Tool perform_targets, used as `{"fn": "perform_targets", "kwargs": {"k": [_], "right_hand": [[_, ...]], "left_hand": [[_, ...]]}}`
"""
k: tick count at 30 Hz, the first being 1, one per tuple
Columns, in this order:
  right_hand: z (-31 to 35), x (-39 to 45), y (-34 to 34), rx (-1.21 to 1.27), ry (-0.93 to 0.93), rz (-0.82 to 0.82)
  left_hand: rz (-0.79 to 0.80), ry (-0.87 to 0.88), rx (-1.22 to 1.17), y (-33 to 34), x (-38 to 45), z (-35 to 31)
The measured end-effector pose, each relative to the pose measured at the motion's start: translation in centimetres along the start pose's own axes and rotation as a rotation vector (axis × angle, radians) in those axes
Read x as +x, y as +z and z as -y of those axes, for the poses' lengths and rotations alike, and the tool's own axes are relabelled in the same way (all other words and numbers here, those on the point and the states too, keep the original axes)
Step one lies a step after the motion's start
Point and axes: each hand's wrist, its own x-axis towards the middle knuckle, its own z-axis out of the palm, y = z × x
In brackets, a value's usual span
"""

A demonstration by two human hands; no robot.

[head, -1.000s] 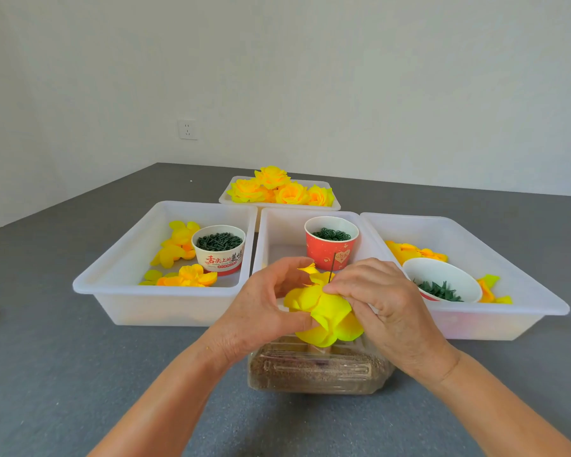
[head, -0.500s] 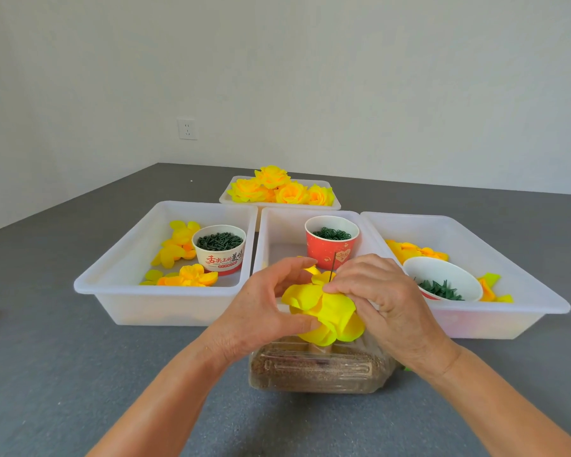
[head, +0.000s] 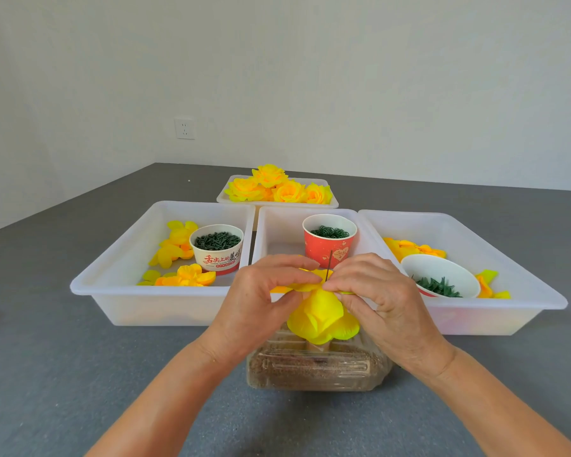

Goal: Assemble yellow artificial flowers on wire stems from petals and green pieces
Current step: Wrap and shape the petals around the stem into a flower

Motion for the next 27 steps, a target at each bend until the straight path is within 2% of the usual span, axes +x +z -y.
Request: {"fn": "perform_targets", "kwargs": {"k": [5, 12, 27], "right_hand": [[-0.17, -0.09, 0.07, 0.003, -0.008, -0.029], [-0.45, -0.37, 0.22, -0.057, -0.029, -0.051], [-0.01, -0.16, 0.09, -0.107, -0.027, -0.043]], "left_hand": [[-0.026, 0.180, 0.177, 0.18, 0.10, 0.28], [-0.006, 0.328, 0.406, 0.00, 0.35, 0.32], [-0.013, 0.447, 0.548, -0.22, 0.80, -0.43]]}}
